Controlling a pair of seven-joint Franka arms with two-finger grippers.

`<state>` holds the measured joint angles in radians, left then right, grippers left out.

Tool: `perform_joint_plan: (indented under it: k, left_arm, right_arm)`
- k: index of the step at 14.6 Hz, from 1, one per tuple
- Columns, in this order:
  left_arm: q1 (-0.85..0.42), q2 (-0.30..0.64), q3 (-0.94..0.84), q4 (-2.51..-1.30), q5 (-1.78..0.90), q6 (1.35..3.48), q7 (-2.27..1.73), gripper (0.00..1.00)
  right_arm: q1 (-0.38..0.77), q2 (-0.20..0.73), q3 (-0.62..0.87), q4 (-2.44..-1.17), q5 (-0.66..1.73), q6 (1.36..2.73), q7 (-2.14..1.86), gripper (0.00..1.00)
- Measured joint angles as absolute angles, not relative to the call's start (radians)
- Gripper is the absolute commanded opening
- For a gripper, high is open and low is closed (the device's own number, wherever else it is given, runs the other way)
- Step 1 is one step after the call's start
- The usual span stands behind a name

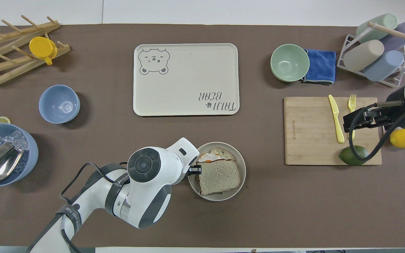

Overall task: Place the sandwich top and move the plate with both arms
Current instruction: 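Grasp the rim of the white plate with the left gripper, then slide the plate with the left gripper onto the bear tray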

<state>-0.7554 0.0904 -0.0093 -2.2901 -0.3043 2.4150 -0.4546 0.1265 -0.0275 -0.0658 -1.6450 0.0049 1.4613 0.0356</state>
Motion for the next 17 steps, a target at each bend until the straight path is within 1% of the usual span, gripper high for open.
perform_joint_plan:
  k: [2, 4, 6, 8, 9, 17]
  left_arm:
    - [-0.757, 0.092, -0.009, -2.29, -0.305, 2.418, -0.455, 0.35]
    - [-0.757, 0.095, -0.009, -2.29, -0.305, 2.42, -0.455, 0.32]
    - [-0.757, 0.099, -0.009, -2.29, -0.305, 2.422, -0.455, 0.25]
    - [-0.757, 0.102, -0.008, -2.29, -0.305, 2.425, -0.455, 0.06]
    - [-0.757, 0.103, -0.008, -2.29, -0.305, 2.426, -0.455, 0.0]
    - [-0.755, 0.1, -0.007, -2.289, -0.31, 2.43, -0.453, 0.0]
  right_arm:
    - [0.126, -0.028, -0.066, -1.645, 0.005, 1.461, 0.036, 1.0]
    - [0.126, -0.028, -0.066, -1.645, 0.005, 1.461, 0.036, 1.0]
    - [0.126, -0.028, -0.066, -1.645, 0.005, 1.461, 0.036, 1.0]
    - [0.126, -0.028, -0.066, -1.645, 0.005, 1.461, 0.036, 1.0]
    - [0.126, -0.028, -0.066, -1.645, 0.005, 1.461, 0.036, 1.0]
    - [0.126, -0.028, -0.066, -1.645, 0.005, 1.461, 0.036, 1.0]
